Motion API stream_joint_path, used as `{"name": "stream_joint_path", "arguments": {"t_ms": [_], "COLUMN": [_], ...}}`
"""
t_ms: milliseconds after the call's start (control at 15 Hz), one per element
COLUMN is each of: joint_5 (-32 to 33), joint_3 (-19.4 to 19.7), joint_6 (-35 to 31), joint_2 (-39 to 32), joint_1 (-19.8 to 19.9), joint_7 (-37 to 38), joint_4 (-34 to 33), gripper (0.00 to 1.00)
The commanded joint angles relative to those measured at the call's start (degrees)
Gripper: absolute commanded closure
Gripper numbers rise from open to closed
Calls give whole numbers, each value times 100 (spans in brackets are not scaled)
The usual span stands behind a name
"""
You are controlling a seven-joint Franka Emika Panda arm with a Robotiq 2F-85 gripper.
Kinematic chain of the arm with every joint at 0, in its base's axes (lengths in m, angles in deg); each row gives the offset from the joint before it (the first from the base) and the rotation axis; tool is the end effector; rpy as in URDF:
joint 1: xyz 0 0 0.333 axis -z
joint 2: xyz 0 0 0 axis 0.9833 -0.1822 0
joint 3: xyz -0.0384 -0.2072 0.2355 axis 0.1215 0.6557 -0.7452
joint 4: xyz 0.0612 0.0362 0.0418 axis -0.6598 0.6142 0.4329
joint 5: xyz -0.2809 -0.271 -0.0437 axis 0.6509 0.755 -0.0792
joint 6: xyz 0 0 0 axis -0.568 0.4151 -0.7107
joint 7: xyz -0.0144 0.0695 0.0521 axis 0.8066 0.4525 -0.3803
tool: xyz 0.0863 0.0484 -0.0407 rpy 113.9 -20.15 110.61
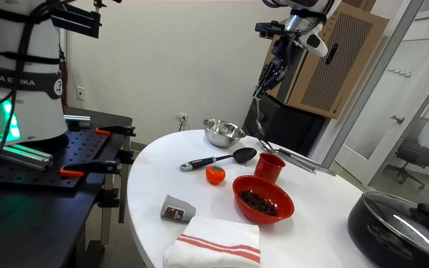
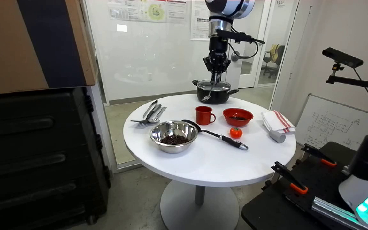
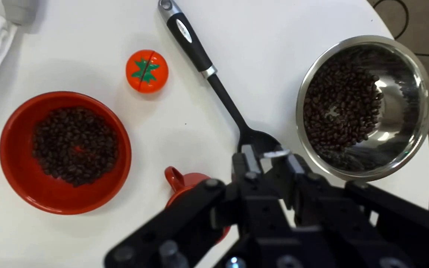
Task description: Take the spoon in the cup and mix the contents in the silver bowl, then put the spoon back in the cup and move it next to the silver bowl, then pick the tomato and put it in the red bowl
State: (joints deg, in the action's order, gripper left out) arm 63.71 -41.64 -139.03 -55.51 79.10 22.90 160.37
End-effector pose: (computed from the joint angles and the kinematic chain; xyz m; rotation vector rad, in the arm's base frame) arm 0.5878 0.0240 0.3576 -3.0125 0.1835 0.2892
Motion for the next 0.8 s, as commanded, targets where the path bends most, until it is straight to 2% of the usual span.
{"name": "stream_joint_path", "arguments": {"t_ms": [0, 733], "joint_5": [-159, -513], "joint_3": [147, 207], "joint_6": [-140, -822], "joint_2": [-134, -1114], "joint_1": [113, 259], "joint_7": [267, 472], "joint_4": [15, -428], "gripper": [96, 96]}}
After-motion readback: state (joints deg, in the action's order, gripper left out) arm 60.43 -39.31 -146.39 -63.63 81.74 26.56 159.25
